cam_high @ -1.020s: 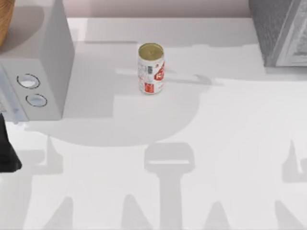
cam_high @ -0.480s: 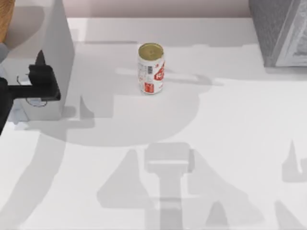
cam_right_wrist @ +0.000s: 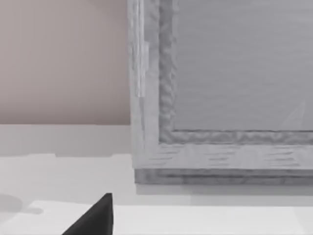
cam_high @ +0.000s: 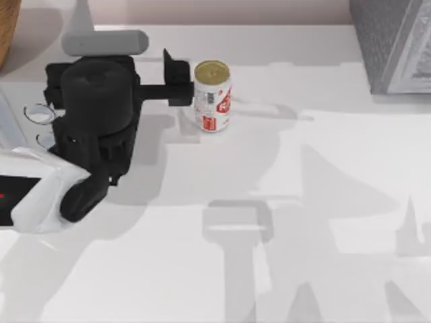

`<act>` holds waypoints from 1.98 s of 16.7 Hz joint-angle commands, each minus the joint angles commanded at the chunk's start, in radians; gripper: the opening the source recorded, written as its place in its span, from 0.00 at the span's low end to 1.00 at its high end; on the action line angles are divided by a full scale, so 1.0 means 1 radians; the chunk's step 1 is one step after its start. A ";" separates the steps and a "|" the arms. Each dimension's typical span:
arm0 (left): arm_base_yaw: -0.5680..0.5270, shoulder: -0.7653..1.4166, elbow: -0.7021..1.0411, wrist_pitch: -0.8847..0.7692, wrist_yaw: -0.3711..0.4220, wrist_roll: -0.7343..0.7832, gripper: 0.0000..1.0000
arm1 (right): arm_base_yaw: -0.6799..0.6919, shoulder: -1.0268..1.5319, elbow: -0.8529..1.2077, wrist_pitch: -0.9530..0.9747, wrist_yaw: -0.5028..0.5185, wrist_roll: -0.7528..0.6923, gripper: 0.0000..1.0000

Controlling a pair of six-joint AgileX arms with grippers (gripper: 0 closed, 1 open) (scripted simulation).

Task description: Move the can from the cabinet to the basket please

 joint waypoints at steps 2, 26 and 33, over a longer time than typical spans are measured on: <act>-0.050 0.158 0.067 0.070 -0.047 -0.010 1.00 | 0.000 0.000 0.000 0.000 0.000 0.000 1.00; -0.131 0.750 0.475 0.215 -0.118 -0.022 1.00 | 0.000 0.000 0.000 0.000 0.000 0.000 1.00; -0.104 0.793 0.550 0.186 -0.091 -0.014 1.00 | 0.000 0.000 0.000 0.000 0.000 0.000 1.00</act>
